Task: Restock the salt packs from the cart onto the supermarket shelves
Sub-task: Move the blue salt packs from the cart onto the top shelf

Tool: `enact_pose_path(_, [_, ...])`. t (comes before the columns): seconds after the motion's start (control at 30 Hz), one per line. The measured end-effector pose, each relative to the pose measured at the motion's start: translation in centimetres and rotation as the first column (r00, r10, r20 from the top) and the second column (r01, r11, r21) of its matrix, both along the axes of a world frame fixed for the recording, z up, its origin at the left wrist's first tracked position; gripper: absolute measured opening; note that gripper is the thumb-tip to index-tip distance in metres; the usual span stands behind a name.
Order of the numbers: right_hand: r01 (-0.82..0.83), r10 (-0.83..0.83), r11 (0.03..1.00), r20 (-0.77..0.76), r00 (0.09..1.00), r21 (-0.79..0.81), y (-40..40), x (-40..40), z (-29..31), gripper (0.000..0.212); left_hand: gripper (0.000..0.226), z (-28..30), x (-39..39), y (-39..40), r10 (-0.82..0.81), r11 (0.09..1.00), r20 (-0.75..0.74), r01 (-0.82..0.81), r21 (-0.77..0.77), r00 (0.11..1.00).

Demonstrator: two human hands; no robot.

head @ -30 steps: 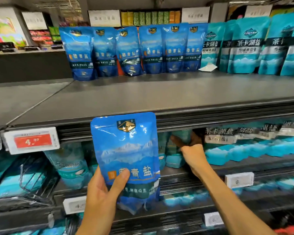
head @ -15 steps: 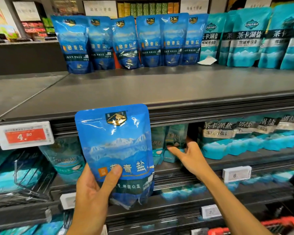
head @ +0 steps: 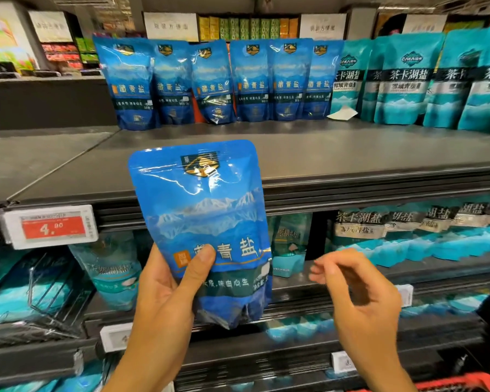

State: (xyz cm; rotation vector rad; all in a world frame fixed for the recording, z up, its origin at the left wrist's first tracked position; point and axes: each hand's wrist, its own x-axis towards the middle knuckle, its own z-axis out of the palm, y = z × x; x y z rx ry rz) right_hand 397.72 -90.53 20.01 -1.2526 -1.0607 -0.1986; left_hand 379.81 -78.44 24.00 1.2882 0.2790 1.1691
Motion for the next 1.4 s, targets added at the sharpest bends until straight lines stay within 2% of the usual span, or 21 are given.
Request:
enact_pose_path(0.07, [-0.082,0.080,0.995,0.040,0.996,0.062,0.0,-1.8,3.6,0.020,0.056,1.0,0.3,0.0,-0.017,1.000,0.009,0.016,0.023,1.000])
enact_pose_path(0.13, [-0.250,0.250,0.968,-0.016,0.968,0.005,0.6,-3.2,7.4,0.024,0.050,2.4,0.5,0.1,-0.060,0.998,0.048,0.058,0.037,0.997])
enact_pose_path(0.17, [-0.367,0.363,0.929,-0.068,0.929,-0.052,1.3,-3.5,9.1,0.027,0.046,3.2,0.7,0.4,-0.094,0.995,0.075,0.091,0.040,0.993])
enact_pose_path(0.23, [-0.593,0.569,0.789,-0.171,0.804,-0.159,3.0,-3.8,11.9,0.031,0.040,5.0,1.1,0.9,-0.156,0.988,0.105,0.152,0.039,0.982])
enact_pose_path(0.3, [-0.704,0.656,0.689,-0.267,0.707,-0.171,4.7,-3.9,14.1,0.030,0.041,6.9,1.4,1.7,-0.159,0.986,0.103,0.152,0.070,0.982])
enact_pose_path(0.37, [-0.756,0.689,0.641,-0.337,0.642,-0.131,6.5,-3.7,15.8,0.023,0.041,8.8,1.6,2.7,-0.158,0.985,0.107,0.149,0.089,0.982])
enact_pose_path(0.43, [-0.775,0.705,0.623,-0.352,0.615,-0.107,8.3,-3.3,17.0,0.018,0.040,10.7,1.7,3.8,-0.167,0.983,0.106,0.157,0.096,0.980])
enact_pose_path(0.57, [-0.778,0.725,0.626,-0.336,0.601,-0.040,12.2,-2.8,19.7,0.029,0.029,14.5,1.7,6.5,-0.145,0.979,0.029,0.139,0.150,0.989])
enact_pose_path(0.77, [-0.692,0.636,0.720,-0.355,0.685,-0.045,18.4,-2.8,23.1,0.036,0.028,18.9,2.0,11.7,0.095,0.966,-0.174,-0.049,0.253,0.980])
enact_pose_path(0.87, [-0.694,0.621,0.720,-0.435,0.652,-0.013,21.3,-2.7,24.1,0.032,0.042,19.2,1.4,14.7,0.218,0.908,-0.339,-0.063,0.414,0.915])
enact_pose_path(0.93, [-0.677,0.619,0.735,-0.442,0.649,0.035,22.9,-2.4,24.9,0.031,0.044,18.6,0.8,16.4,0.216,0.930,-0.468,-0.034,0.367,0.857])
enact_pose_path(1.0, [-0.656,0.611,0.752,-0.435,0.662,0.059,24.2,-2.2,25.5,0.028,0.042,17.7,0.8,17.6,0.062,0.969,-0.549,0.081,0.233,0.834])
enact_pose_path(1.07, [-0.651,0.603,0.758,-0.428,0.673,0.045,25.2,-2.0,25.8,0.025,0.040,17.3,1.3,18.7,0.002,0.971,-0.527,0.124,0.202,0.850])
enact_pose_path(1.17, [-0.653,0.590,0.757,-0.454,0.668,0.023,26.2,-1.5,26.3,0.030,0.035,17.7,1.5,20.3,-0.007,0.956,-0.528,0.160,0.245,0.849])
enact_pose_path(1.23, [-0.673,0.590,0.739,-0.502,0.633,0.020,26.6,-0.9,26.5,0.035,0.031,17.9,1.3,21.5,0.035,0.931,-0.572,0.180,0.317,0.820])
enact_pose_path(1.33, [-0.677,0.571,0.734,-0.587,0.574,0.051,27.0,-0.3,26.4,0.047,0.023,17.6,1.2,22.3,0.060,0.890,-0.552,0.206,0.406,0.832])
enact_pose_path(1.37, [-0.666,0.563,0.743,-0.603,0.565,0.071,27.2,-0.2,26.4,0.049,0.033,17.4,1.4,22.2,0.100,0.868,-0.536,0.190,0.458,0.838])
enact_pose_path(1.4, [-0.649,0.554,0.756,-0.614,0.562,0.088,27.3,0.0,26.5,0.050,0.051,17.1,1.7,22.1,0.218,0.826,-0.516,0.125,0.549,0.828])
